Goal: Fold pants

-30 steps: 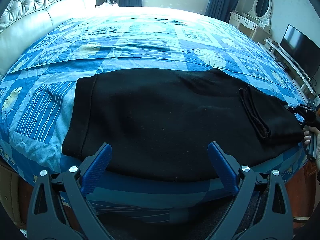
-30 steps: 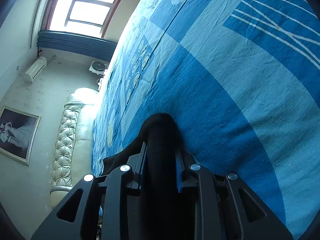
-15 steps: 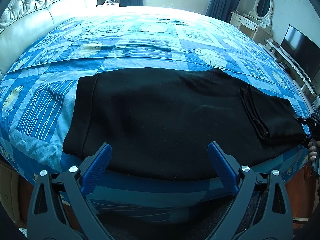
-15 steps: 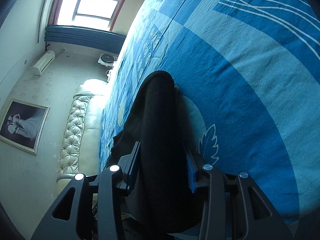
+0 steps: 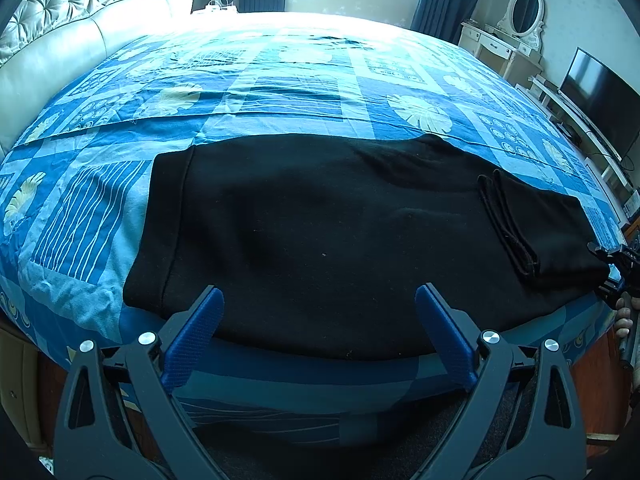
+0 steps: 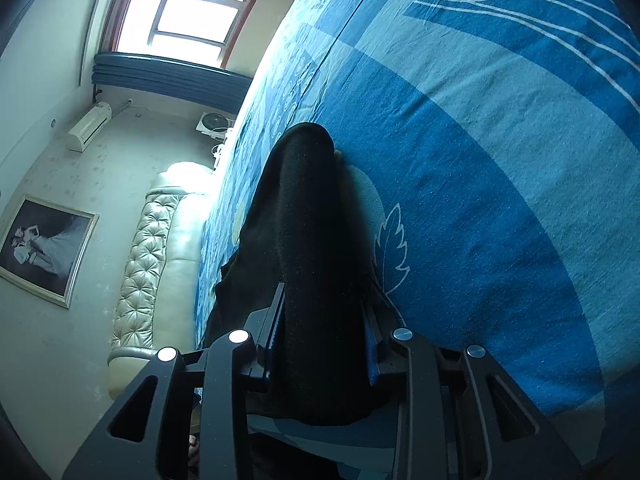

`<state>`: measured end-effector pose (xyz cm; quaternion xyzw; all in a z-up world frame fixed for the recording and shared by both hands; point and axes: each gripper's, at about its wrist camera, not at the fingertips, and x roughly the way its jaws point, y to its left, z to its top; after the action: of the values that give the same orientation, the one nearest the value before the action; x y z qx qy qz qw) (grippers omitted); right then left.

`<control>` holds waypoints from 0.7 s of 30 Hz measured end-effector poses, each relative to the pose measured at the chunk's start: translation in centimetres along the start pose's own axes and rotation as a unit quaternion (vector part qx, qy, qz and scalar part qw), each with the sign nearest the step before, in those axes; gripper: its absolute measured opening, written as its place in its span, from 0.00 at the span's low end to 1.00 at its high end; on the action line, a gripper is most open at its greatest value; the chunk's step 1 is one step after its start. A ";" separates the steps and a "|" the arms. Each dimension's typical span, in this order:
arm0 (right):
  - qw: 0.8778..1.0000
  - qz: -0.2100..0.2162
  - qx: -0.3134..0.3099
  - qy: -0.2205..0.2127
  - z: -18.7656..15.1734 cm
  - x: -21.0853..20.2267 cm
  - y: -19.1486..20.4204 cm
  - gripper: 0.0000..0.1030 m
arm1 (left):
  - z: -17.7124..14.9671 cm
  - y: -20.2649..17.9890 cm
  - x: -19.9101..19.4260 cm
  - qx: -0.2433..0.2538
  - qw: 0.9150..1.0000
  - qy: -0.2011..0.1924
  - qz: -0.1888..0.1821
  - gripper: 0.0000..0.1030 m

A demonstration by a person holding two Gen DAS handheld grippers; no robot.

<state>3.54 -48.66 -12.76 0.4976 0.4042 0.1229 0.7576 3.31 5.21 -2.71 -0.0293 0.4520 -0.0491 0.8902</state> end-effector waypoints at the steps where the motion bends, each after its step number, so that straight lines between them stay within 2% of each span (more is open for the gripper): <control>1: 1.000 -0.003 -0.001 0.000 -0.1 0.1 0.0 0.28 | 0.0 0.0 0.0 0.000 1.000 0.000 0.000 0.94; 8: 1.000 -0.023 -0.017 -0.006 -0.3 0.1 0.1 0.21 | 0.0 -0.1 0.0 0.001 1.000 -0.001 0.001 0.94; 21: 0.999 -0.018 -0.028 -0.019 -0.8 0.0 0.5 0.22 | -0.1 -0.5 -0.3 0.005 1.000 -0.005 0.001 0.94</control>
<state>3.05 -47.94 -12.50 0.4706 0.3954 0.1109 0.7810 3.08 4.80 -2.48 -0.0244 0.4476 -0.0500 0.8925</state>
